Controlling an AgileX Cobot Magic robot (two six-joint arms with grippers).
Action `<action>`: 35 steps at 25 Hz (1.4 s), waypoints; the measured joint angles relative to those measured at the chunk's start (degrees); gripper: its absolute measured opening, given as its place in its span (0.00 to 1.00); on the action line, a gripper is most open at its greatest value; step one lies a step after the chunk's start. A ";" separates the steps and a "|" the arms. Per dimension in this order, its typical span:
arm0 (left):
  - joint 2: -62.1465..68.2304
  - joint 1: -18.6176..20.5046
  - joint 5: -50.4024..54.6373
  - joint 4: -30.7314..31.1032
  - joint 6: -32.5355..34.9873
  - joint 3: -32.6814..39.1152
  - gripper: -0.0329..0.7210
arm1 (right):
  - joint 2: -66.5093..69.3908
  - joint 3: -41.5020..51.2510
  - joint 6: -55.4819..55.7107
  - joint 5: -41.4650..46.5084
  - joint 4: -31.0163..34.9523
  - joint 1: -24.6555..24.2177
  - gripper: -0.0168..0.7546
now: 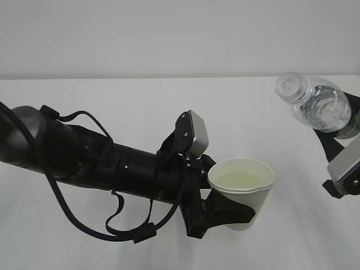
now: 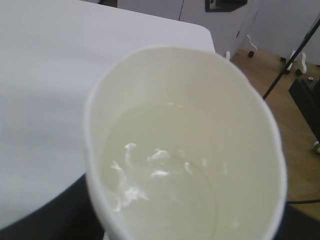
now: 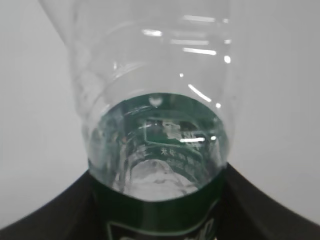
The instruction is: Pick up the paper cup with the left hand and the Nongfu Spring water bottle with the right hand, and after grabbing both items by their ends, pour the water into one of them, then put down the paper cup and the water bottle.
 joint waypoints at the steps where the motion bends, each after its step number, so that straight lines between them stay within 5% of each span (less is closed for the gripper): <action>1: 0.00 0.00 0.00 -0.10 0.00 0.00 0.64 | 0.00 0.00 2.39 -0.42 0.00 0.00 0.57; 18: 0.23 0.00 0.42 -4.65 1.73 0.00 0.64 | 0.00 0.00 35.15 -2.10 0.59 0.00 0.57; 35: 0.23 0.00 0.42 -7.27 4.50 0.00 0.64 | 7.39 -1.92 46.74 -2.58 4.10 0.00 0.57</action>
